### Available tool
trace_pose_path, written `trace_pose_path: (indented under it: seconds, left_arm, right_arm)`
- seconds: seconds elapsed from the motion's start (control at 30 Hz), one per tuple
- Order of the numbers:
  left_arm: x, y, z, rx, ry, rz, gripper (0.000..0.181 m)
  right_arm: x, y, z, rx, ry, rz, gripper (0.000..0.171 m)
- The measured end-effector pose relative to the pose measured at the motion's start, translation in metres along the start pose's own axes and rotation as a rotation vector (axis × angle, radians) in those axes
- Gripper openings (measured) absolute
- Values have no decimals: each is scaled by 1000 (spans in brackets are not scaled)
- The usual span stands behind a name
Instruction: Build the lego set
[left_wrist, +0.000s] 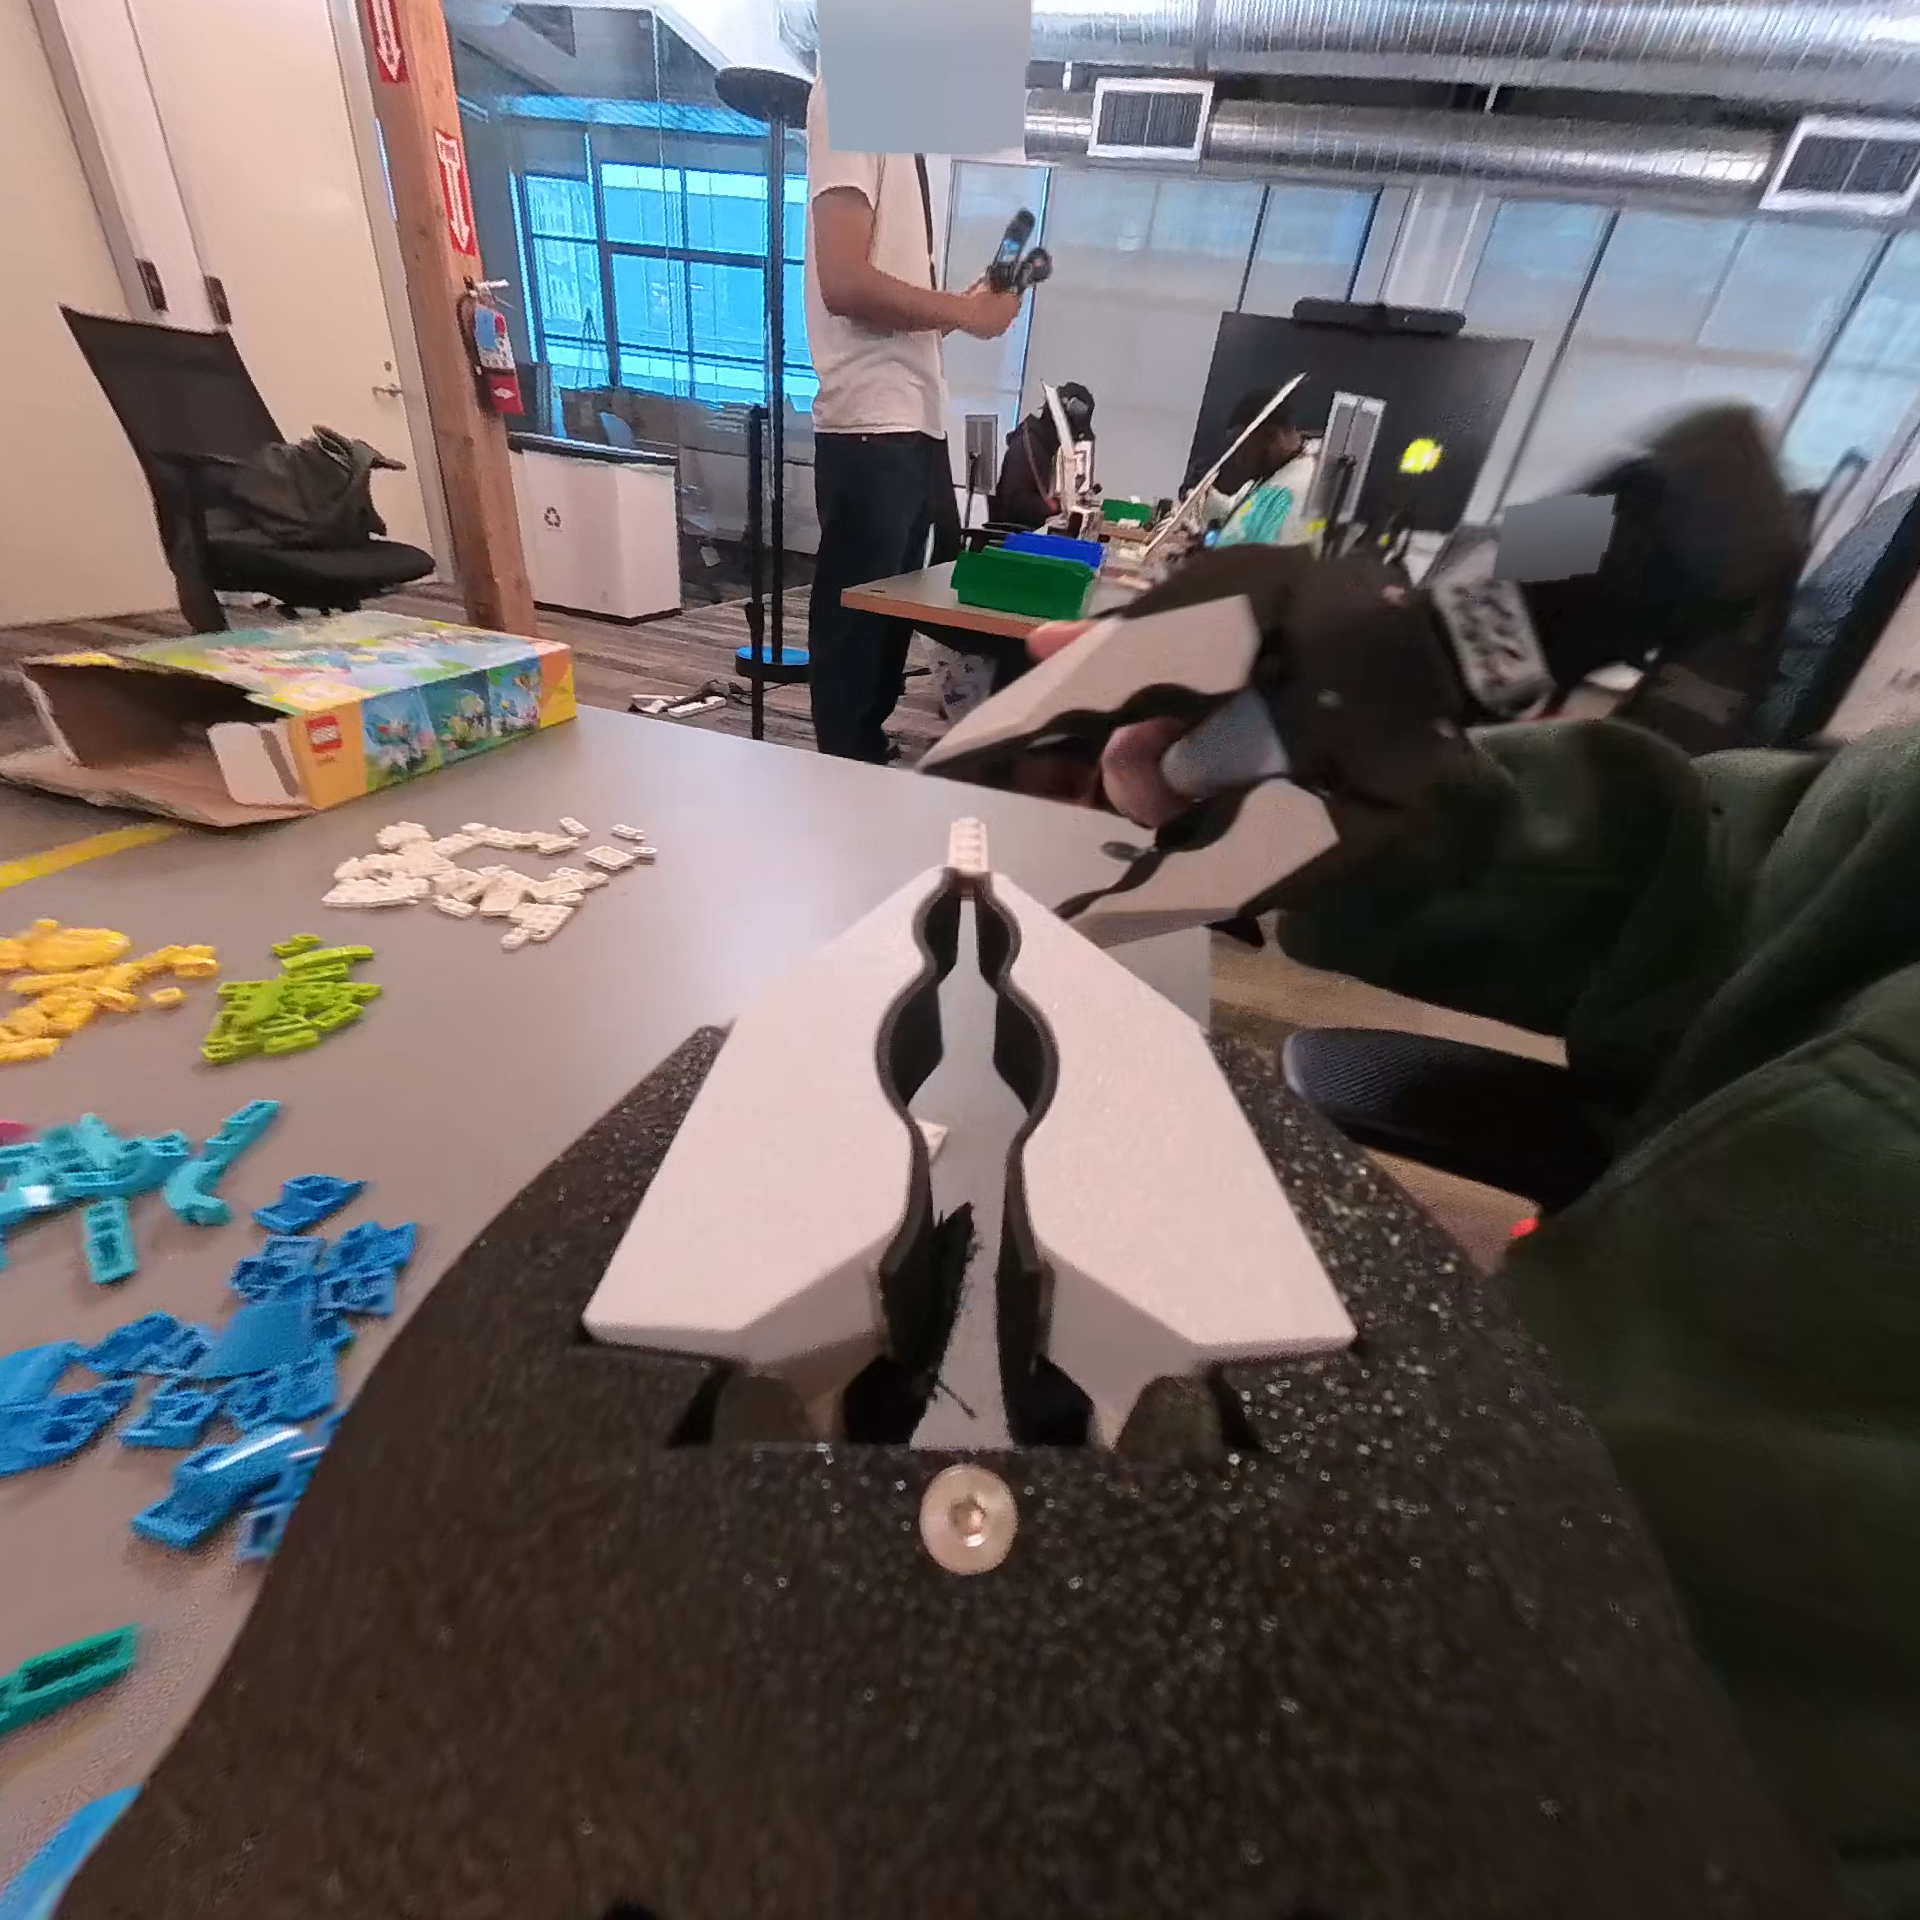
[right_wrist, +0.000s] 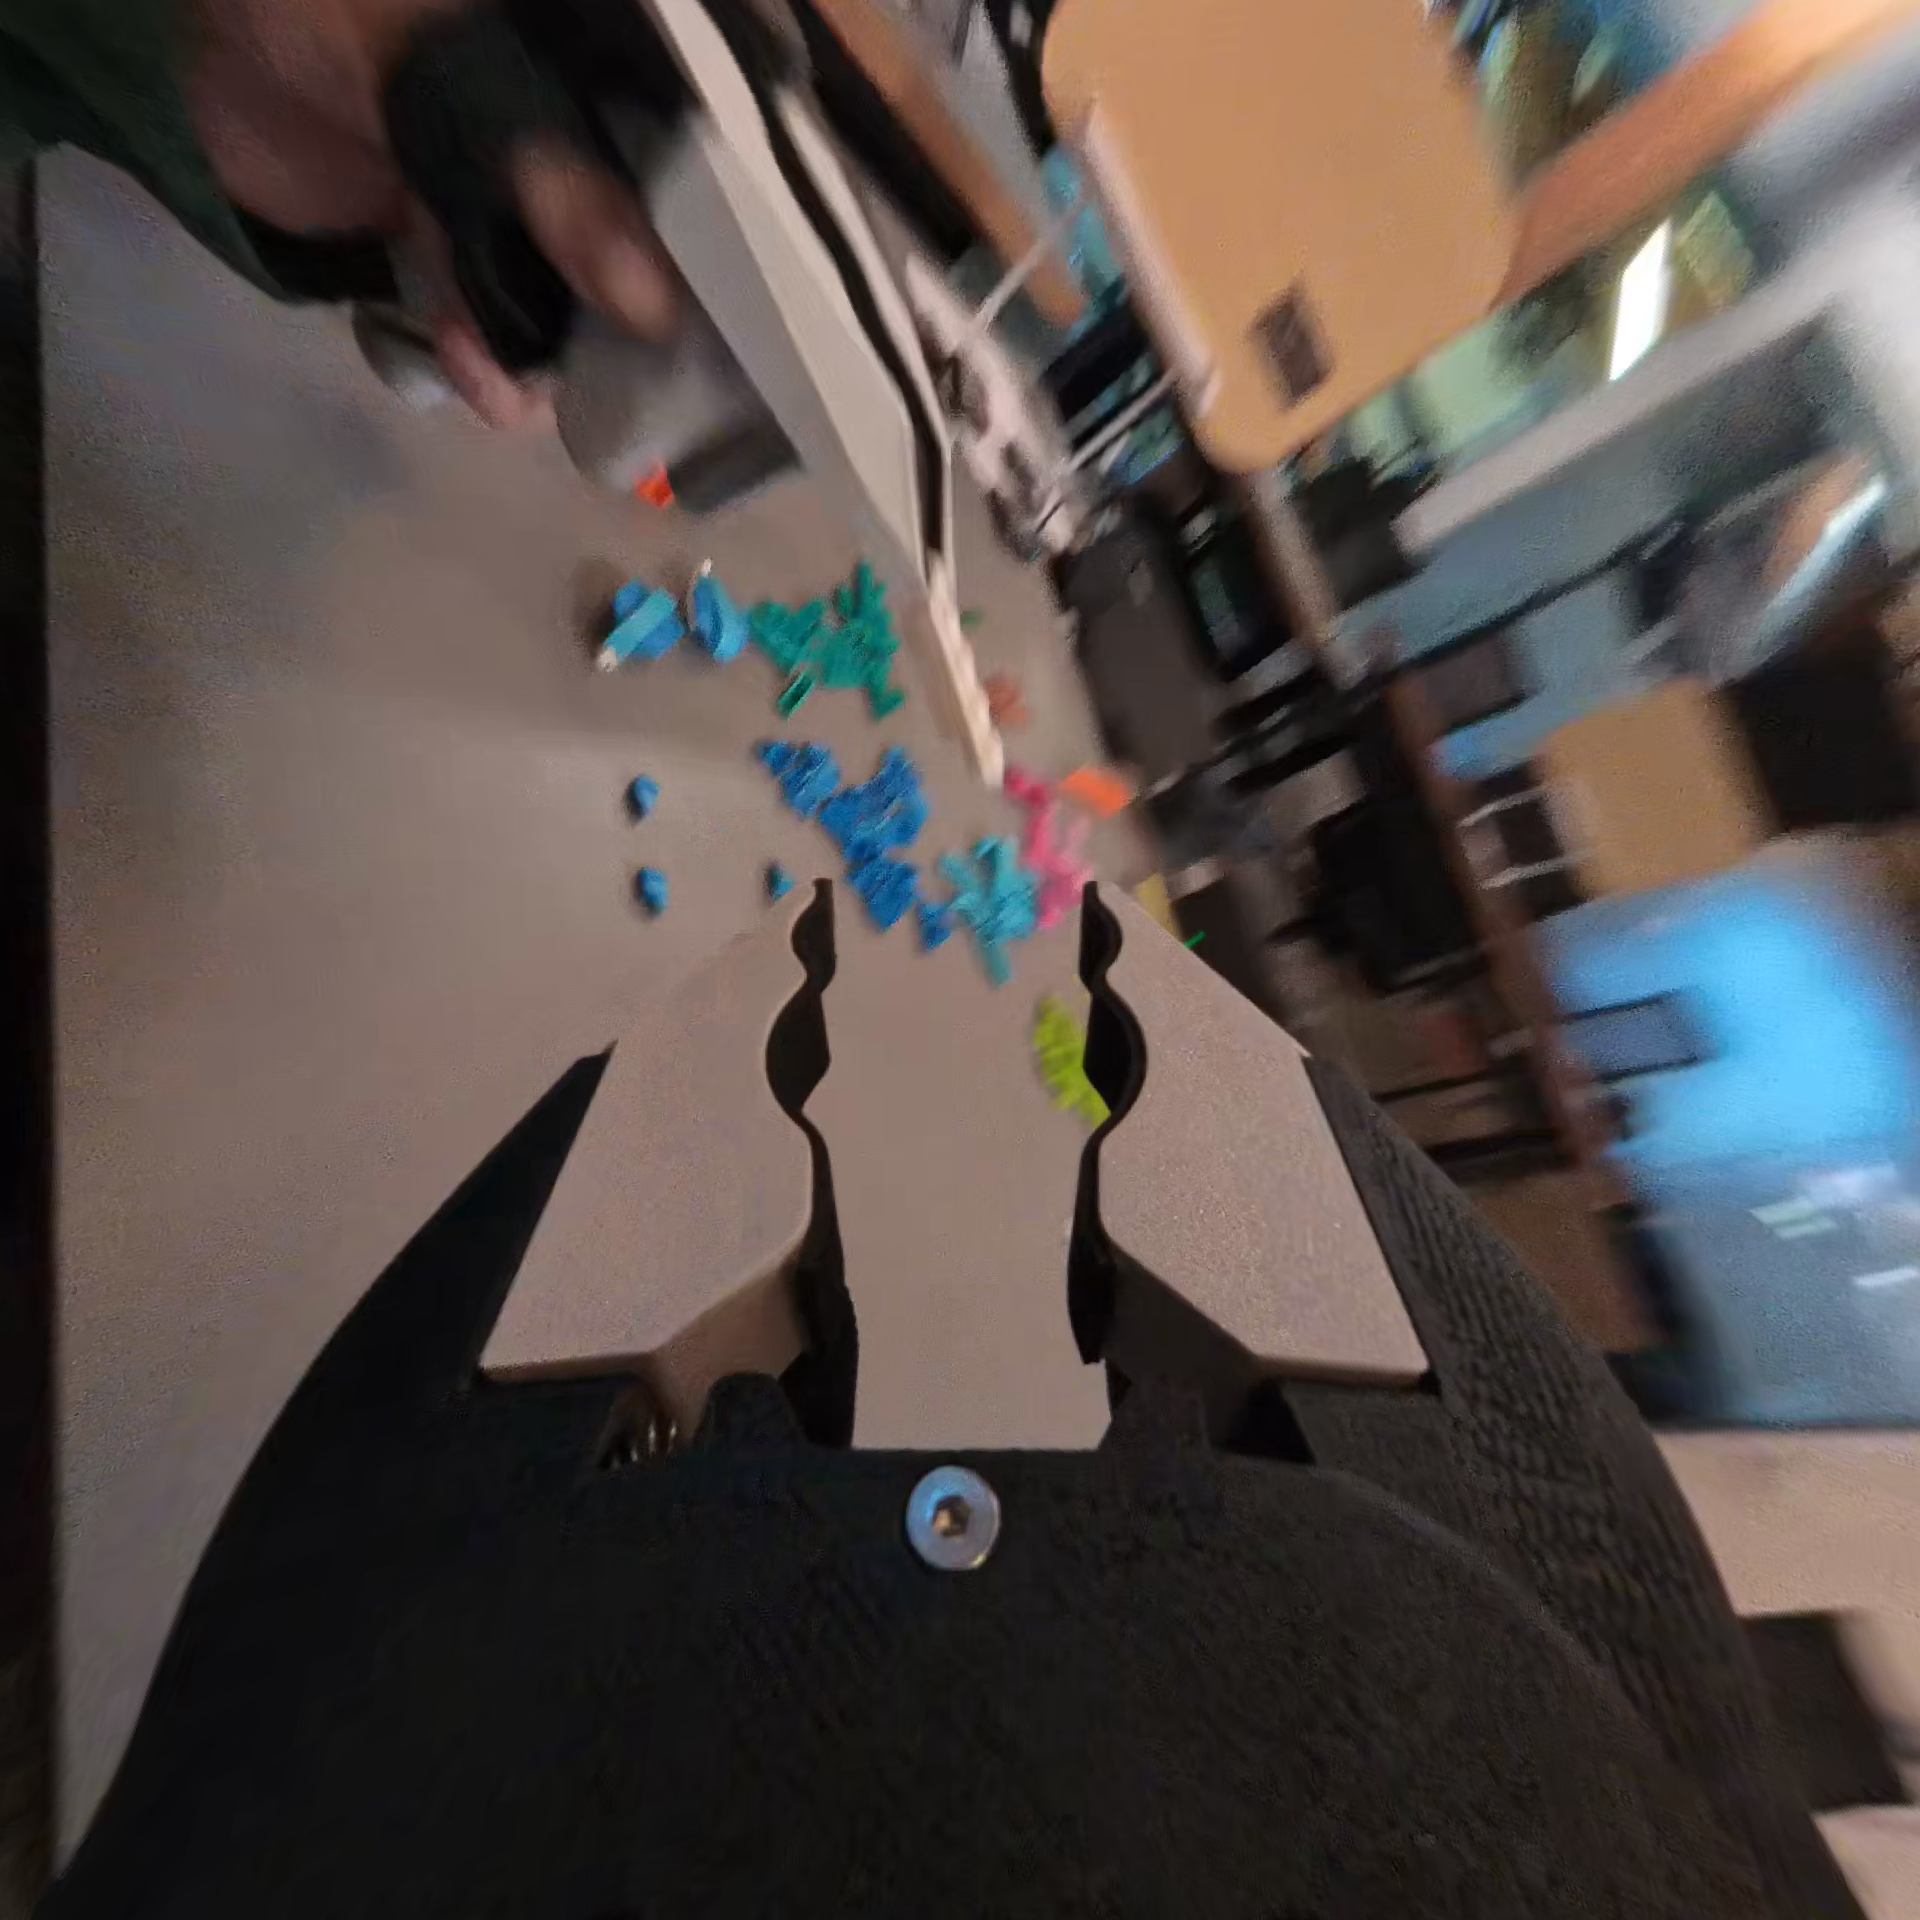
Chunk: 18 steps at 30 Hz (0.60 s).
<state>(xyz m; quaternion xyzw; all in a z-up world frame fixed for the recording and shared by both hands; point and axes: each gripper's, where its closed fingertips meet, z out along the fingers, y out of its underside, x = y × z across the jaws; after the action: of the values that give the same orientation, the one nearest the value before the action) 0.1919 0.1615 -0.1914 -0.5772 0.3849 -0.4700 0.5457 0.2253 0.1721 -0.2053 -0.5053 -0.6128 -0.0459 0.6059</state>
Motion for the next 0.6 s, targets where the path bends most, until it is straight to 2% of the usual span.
trace_pose_path:
  seconds: [0.07,0.17,0.27,0.33,0.37,0.43,0.53,0.6]
  left_arm:
    - [7,-2,1,11,37,-68,0]
    - [17,-7,1,38,104,-172,0]
    - [20,-8,0,50,131,-225,0]
    - [22,-6,0,43,136,-229,0]
    - [23,-7,0,47,134,-210,8]
    - [25,-11,-1,58,91,-61,26]
    - [29,-4,1,-26,-41,434,56]
    - [43,1,3,-48,-46,719,52]
  right_arm:
    - [3,-22,-3,-19,92,-174,40]
    - [4,-27,-5,-84,170,-355,25]
    - [1,-32,-7,-76,180,-387,7]
    - [-1,-31,-8,-85,153,-371,7]
    - [-2,-32,-9,-82,143,-359,7]
    - [-2,-33,-11,-72,120,-332,6]
    - [-8,-32,-12,-49,40,-267,6]
    - [-11,-33,-14,-24,-7,-228,7]
